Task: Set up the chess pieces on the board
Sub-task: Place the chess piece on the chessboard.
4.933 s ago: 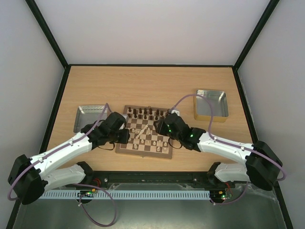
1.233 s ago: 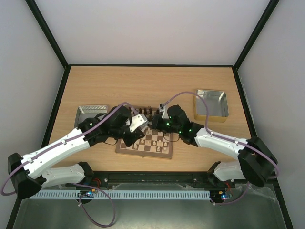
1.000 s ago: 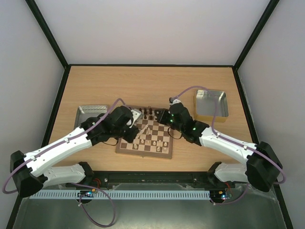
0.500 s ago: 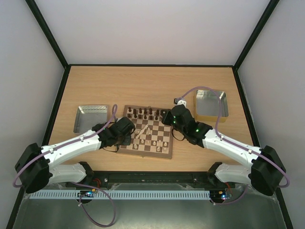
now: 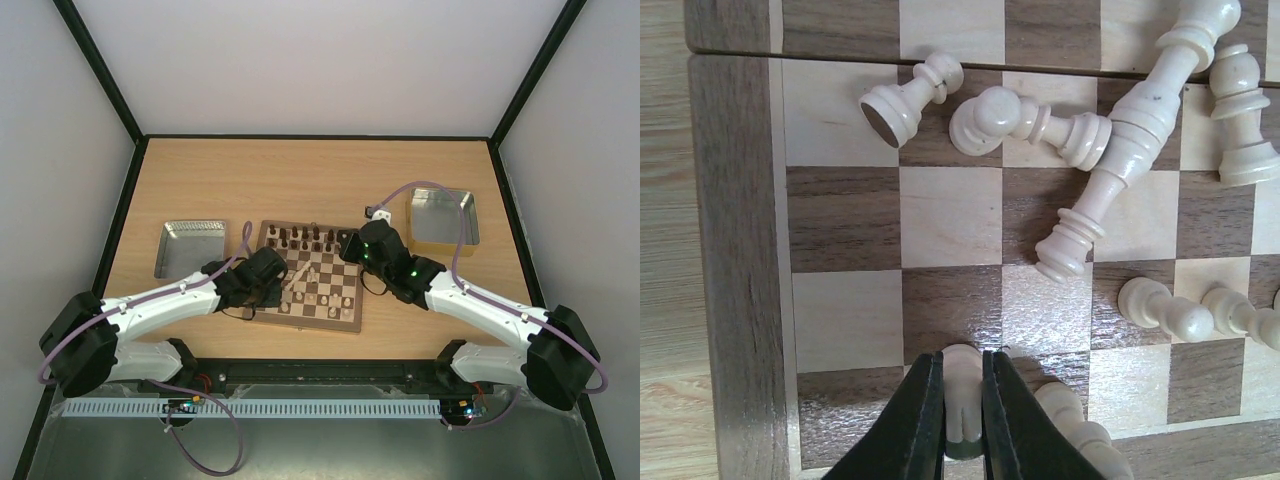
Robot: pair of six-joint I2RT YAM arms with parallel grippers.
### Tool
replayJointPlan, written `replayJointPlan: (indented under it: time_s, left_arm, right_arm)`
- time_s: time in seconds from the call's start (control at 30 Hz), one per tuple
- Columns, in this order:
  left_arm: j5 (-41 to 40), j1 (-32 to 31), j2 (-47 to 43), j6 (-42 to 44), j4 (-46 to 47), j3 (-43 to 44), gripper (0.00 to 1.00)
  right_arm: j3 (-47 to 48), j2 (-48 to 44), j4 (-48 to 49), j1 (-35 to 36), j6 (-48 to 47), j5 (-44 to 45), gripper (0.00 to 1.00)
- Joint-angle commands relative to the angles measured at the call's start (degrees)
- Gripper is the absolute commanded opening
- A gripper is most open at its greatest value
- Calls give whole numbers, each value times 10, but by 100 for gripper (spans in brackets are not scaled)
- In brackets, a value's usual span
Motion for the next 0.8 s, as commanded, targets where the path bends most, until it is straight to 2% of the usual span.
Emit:
replayJointPlan:
  time_s: [0.0,0.33,0.77]
  left_arm:
    - [13,-8,10,4,-34,7,10]
    - [-4,-29,24,1,-72,29,10]
    - [-22,-28,37,16,-91,47,19]
  right_arm:
    - [-8,-9,1,-1,3,15,9]
    - [-11,-3,7,0,6,8,9]
    - [-15,-3,11,-1,9,1,9]
